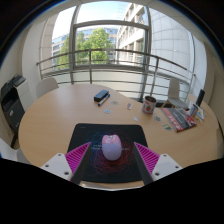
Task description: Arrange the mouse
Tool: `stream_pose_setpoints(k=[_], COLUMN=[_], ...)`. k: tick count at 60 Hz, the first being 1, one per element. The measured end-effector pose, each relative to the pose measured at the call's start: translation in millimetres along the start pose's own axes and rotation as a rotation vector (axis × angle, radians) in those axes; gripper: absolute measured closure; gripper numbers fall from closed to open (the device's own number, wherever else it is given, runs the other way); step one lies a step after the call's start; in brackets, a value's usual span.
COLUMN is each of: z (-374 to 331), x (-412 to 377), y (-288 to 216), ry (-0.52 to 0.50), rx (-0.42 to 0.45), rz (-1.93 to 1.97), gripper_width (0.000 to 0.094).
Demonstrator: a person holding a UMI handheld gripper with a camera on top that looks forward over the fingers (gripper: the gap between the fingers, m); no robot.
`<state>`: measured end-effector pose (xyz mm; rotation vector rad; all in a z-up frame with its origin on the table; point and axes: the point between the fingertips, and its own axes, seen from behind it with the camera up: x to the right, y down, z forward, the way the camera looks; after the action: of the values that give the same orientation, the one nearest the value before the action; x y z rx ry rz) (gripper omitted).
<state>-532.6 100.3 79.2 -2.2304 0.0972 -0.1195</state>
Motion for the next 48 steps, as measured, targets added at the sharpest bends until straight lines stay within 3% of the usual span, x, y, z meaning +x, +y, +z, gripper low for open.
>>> stream_pose_setpoints(k=[25,48], z=[-201,-254], x=[-7,-22], y=[32,53], ry=[0.067,0.053], rx=[0.072,0.078], rz=[-0.026,-0.051], gripper_width=[0.0093,0.0095])
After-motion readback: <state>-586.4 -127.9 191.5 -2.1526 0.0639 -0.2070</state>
